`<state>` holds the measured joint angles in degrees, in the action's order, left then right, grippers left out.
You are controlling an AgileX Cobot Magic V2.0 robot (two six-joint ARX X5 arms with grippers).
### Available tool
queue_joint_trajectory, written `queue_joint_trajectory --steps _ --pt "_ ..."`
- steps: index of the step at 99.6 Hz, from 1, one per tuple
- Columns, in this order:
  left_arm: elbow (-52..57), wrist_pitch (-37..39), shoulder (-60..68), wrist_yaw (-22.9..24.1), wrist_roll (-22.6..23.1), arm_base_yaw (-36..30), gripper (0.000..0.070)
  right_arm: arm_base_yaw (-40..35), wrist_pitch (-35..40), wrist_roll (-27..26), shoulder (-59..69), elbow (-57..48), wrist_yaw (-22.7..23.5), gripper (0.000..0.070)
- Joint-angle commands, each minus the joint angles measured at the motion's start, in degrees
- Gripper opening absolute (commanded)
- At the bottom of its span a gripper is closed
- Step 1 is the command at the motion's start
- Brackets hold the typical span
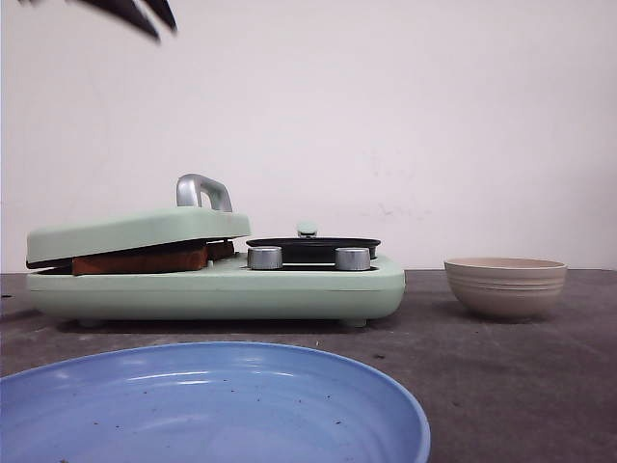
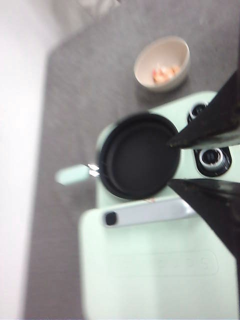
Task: Make breakfast with bread and shrimp
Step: 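Move the right gripper down and grasp the rim of the cream shrimp bowl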
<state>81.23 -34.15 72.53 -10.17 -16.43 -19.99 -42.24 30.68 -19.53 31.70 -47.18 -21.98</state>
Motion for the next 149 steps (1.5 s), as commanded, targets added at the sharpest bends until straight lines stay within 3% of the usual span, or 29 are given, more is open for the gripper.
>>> queue_joint_trajectory --steps 1,9,14,31,44,49,55,62,68,95,149 --pt "0.8 -0.5 -3.4 0.0 1.0 -0.9 0.0015 1.7 -0.6 -5.6 2.9 -0.4 -0.5 0.0003" --pt "0.8 -2.5 -7.9 -0.2 1.9 -2.0 0.0015 5.8 -2.5 -4.4 6.8 -0.4 1.2 0.0004" --pt "0.8 -4.2 -10.4 -0.2 2.4 -2.7 0.0015 9.4 -4.9 -3.4 9.6 -0.5 5.6 0.0003" --pt "0.8 -11.3 -17.8 -0.1 3.1 -4.4 0.0015 26.9 -14.3 -5.0 20.6 -1.1 28.2 0.0003" --pt "0.8 -16.2 -23.0 -0.1 3.8 -4.5 0.0016 39.1 -14.8 -7.1 30.3 -4.2 40.7 0.0006" --pt "0.8 -17.7 -24.9 -0.1 4.0 -4.5 0.0016 42.2 -14.6 -7.6 33.8 -5.4 44.5 0.0037" --pt "0.8 -19.4 -27.3 -0.1 4.7 -4.5 0.0015 45.1 -14.1 -8.3 37.6 -6.9 47.5 0.0141" --pt "0.8 -21.4 -29.9 -0.1 6.1 -4.5 0.0015 47.0 -12.9 -8.4 41.6 -8.6 48.6 0.0273" --pt "0.8 -23.0 -31.9 -0.1 6.9 -4.5 0.0015 47.4 -12.4 -8.3 44.6 -9.4 48.7 0.0321" --pt "0.7 -24.9 -37.0 0.3 6.9 -4.5 0.0015 47.4 -14.2 -8.7 54.7 -9.6 47.3 0.0322" --pt "0.7 -25.0 -36.5 1.4 6.8 -4.5 0.0015 46.9 -23.7 -16.9 68.2 -9.6 49.0 0.0297"
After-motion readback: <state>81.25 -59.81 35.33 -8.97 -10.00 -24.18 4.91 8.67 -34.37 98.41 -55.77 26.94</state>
